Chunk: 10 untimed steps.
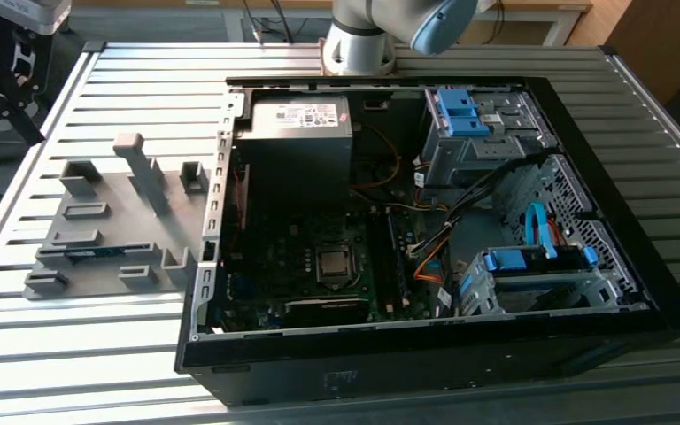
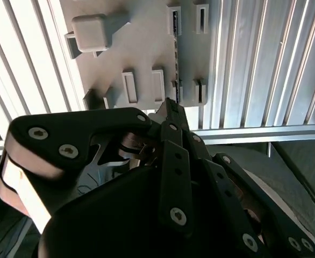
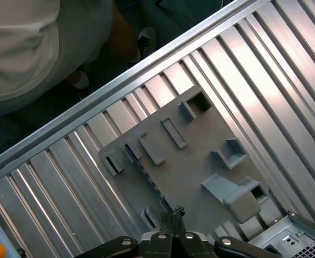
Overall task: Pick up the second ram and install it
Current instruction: 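Pick up the second ram and move it above second insertion slot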
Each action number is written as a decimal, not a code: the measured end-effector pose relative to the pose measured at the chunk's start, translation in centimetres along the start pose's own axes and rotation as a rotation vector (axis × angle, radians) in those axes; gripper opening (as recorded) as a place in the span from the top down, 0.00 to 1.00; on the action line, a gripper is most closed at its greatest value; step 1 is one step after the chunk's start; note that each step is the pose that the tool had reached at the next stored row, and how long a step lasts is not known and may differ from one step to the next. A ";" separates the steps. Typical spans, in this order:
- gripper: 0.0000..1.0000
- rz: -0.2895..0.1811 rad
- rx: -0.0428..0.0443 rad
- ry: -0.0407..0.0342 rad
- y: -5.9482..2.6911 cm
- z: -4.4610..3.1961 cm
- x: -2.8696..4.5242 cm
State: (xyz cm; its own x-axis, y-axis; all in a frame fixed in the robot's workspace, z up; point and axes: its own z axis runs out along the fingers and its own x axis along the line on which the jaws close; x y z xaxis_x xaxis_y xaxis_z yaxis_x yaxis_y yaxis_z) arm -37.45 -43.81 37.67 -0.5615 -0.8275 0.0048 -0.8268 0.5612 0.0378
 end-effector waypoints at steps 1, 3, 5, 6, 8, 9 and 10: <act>0.89 -0.009 0.0003 0.0000 0.00 0.01 0.00; 0.89 -0.029 0.0007 0.0006 0.00 0.02 0.00; 0.89 -0.055 0.0010 0.0013 0.00 0.03 0.00; 0.89 -0.069 0.0011 0.0019 0.00 0.04 0.00; 0.89 -0.101 0.0012 0.0033 0.00 0.05 0.00; 0.89 -0.118 0.0013 0.0038 0.00 0.07 0.00; 0.89 -0.135 0.0014 0.0045 0.00 0.08 0.00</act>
State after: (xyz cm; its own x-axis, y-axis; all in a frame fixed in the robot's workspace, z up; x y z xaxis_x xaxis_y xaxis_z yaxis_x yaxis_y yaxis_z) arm -37.45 -43.81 37.60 -0.4448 -0.8956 0.0043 -0.8949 0.4446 0.0371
